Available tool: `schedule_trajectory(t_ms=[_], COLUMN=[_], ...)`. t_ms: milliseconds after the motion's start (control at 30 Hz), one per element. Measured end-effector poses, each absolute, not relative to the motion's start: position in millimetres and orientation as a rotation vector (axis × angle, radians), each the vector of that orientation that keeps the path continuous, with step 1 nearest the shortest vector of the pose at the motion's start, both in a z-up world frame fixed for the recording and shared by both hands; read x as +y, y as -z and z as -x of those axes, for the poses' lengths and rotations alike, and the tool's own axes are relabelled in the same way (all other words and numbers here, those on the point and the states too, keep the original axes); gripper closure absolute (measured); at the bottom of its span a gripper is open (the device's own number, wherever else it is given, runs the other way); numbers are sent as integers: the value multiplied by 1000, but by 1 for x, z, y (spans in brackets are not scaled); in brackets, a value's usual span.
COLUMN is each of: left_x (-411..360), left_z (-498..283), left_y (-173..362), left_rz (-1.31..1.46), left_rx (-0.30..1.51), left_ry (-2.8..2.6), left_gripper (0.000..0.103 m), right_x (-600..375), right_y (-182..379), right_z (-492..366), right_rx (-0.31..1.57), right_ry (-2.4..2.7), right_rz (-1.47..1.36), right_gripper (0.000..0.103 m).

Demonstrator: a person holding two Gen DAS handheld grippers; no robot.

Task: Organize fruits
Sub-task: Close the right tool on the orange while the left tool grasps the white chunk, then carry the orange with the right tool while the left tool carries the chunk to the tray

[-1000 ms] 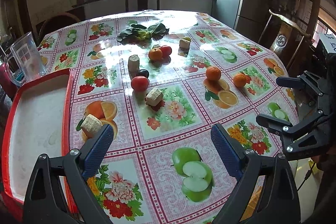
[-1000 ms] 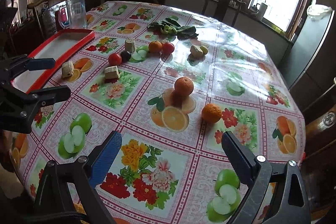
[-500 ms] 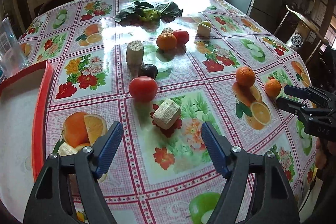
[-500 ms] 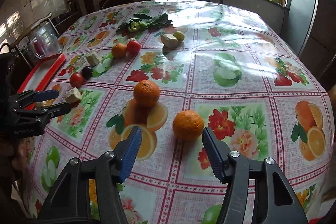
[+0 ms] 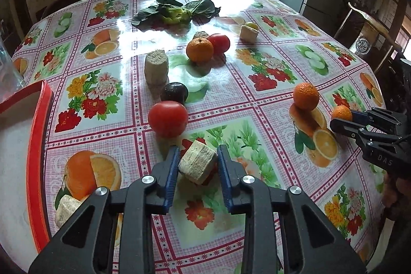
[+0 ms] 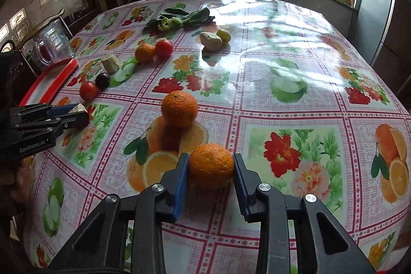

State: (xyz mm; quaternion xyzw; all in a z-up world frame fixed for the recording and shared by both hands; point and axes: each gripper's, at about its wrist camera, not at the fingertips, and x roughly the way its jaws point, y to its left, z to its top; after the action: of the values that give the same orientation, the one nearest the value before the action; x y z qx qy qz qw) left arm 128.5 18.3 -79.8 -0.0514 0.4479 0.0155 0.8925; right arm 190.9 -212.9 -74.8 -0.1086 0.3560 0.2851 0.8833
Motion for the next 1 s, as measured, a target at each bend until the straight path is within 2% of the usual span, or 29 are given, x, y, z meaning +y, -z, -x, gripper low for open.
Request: schedule_trajectory(t_ms=[1000], left_x=[83], left_z=[10], left_y=[35], left_rz=[252], left_rx=[782], left_ry=[-150], left_gripper=[76], right_x=[-105], right_y=[48], right_z=[-69], right_rx=[705], right_ry=[-930], right_rz=[297], right_gripper=[69])
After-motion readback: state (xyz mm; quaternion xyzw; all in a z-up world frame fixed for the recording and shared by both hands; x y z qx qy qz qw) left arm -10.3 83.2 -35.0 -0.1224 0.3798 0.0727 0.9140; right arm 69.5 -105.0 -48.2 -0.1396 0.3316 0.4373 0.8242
